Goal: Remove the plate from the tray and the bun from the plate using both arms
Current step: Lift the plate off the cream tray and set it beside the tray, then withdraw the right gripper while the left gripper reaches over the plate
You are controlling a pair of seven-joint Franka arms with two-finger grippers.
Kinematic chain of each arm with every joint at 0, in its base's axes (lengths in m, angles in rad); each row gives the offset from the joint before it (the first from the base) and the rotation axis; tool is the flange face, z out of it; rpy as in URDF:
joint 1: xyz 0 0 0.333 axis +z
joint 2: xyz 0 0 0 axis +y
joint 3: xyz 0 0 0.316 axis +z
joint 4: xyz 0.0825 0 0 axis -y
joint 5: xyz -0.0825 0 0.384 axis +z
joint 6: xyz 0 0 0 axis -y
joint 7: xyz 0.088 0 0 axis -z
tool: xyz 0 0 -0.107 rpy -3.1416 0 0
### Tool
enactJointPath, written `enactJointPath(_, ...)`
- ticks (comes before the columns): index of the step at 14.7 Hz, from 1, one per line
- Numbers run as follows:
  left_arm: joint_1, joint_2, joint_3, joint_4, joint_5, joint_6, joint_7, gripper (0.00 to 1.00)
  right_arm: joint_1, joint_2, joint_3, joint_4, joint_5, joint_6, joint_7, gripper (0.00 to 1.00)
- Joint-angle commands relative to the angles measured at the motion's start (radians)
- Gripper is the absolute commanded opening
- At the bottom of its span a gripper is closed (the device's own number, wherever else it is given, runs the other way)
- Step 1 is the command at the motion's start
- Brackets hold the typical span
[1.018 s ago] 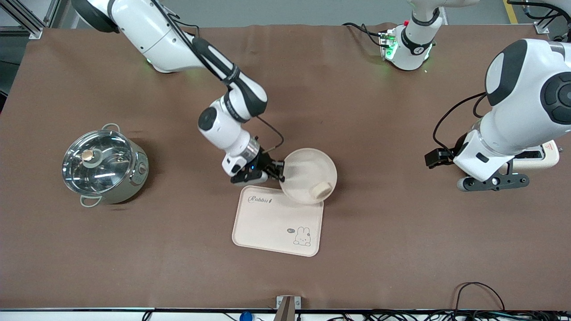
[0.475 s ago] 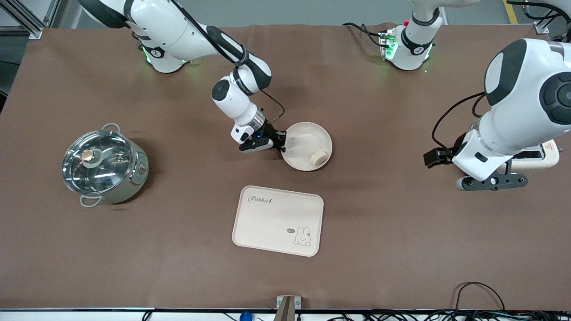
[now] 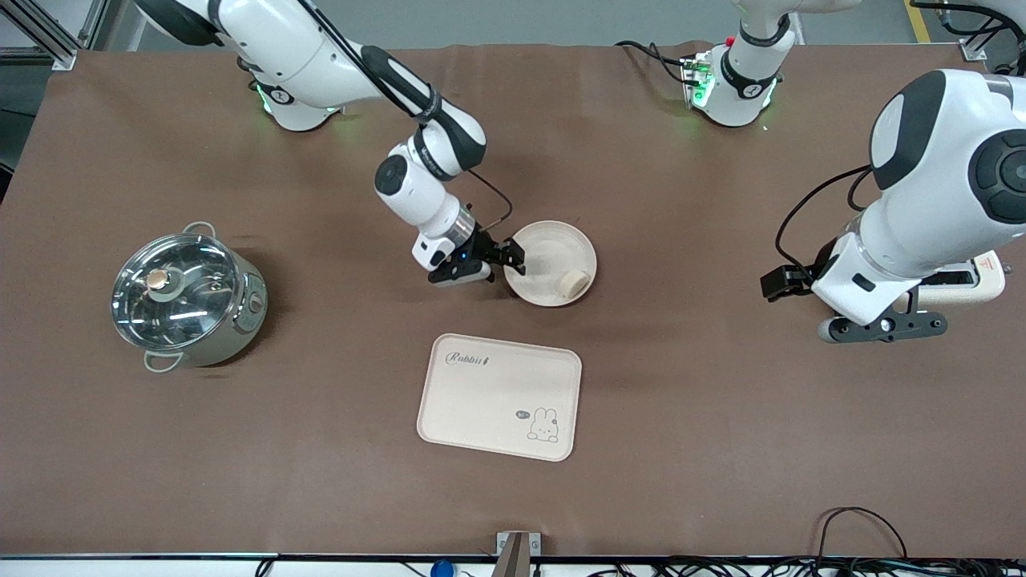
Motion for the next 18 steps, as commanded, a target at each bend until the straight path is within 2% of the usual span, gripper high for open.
enactJointPath(1,-0.002,-0.008,0.001,0.003,-0.014,-0.014,0.003,1.00,-0.016,-0.052,-0.104,0.130,-0.030,-0.261,-0.040,1.00)
enactJointPath(6,-0.054,-0.002,0.001,-0.014,-0.068,-0.014,-0.008,1.00,-0.024,-0.051,-0.350,0.496,-0.188,-0.789,-0.044,1.00)
enactJointPath(8,-0.106,-0.001,0.001,-0.050,-0.080,-0.014,-0.066,1.00,-0.051,-0.057,-0.418,0.573,-0.221,-0.926,-0.050,1.00)
enactJointPath(12,-0.246,0.053,0.001,-0.084,-0.083,0.010,-0.314,1.00,-0.206,-0.154,-0.445,0.577,-0.244,-1.098,-0.183,1.00)
enactJointPath(15,-0.330,0.117,0.001,-0.103,-0.083,0.055,-0.544,1.00,-0.295,-0.230,-0.449,0.586,-0.377,-1.178,-0.238,1.00)
enactJointPath(18,-0.404,0.197,0.001,-0.121,-0.083,0.145,-0.762,1.00,-0.365,-0.272,-0.452,0.636,-0.402,-1.306,-0.245,1.00)
